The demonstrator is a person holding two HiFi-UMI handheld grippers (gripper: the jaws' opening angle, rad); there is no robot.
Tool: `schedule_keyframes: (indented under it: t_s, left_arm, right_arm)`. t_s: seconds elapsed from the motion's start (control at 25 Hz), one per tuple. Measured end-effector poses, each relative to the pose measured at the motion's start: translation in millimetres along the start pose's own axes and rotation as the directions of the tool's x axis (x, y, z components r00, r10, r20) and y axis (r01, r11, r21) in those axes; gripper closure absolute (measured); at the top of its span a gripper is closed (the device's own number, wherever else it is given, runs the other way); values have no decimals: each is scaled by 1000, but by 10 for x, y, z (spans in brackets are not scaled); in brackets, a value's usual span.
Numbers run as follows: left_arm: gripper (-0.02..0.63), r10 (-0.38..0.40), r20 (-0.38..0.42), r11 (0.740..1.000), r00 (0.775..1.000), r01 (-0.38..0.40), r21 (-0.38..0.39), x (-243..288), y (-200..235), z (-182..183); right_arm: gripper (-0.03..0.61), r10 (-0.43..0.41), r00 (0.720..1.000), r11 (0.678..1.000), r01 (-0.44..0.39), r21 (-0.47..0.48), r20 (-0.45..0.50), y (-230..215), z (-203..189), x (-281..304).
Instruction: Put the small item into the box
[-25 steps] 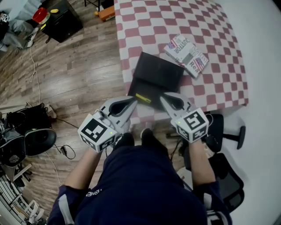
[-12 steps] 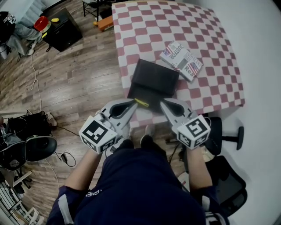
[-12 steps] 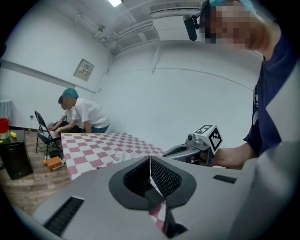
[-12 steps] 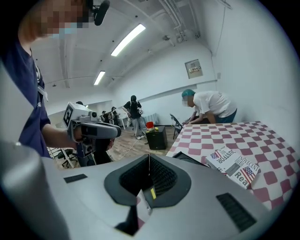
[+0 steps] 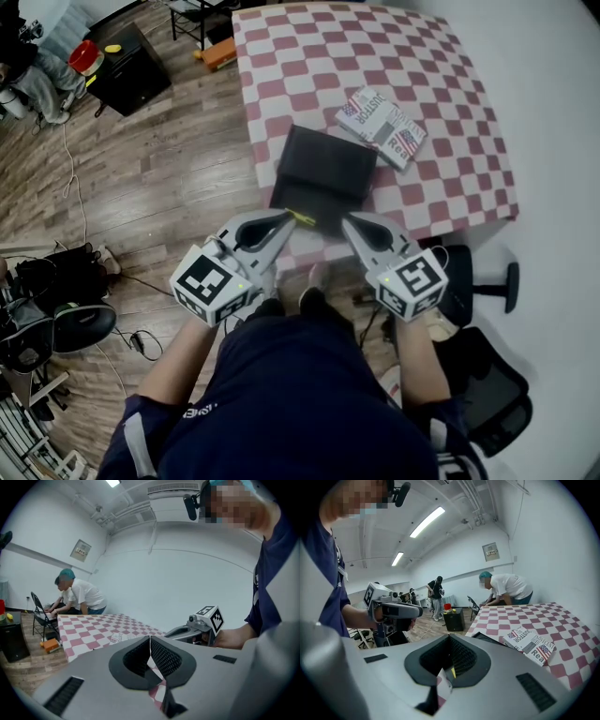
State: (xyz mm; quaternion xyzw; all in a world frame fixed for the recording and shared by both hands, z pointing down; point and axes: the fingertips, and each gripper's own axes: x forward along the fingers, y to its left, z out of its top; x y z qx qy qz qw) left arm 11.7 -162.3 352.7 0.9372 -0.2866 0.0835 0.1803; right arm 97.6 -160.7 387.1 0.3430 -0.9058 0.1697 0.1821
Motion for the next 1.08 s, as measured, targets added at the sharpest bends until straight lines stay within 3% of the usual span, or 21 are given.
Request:
schedule_keyframes:
  t_s: [1.08]
  left_arm:
    - [578,-6,18,1000,1000,6,3,-85,-106,-78]
  right_arm:
    - [561,6,999,1000,-7,-21,-46,155,-155,-14]
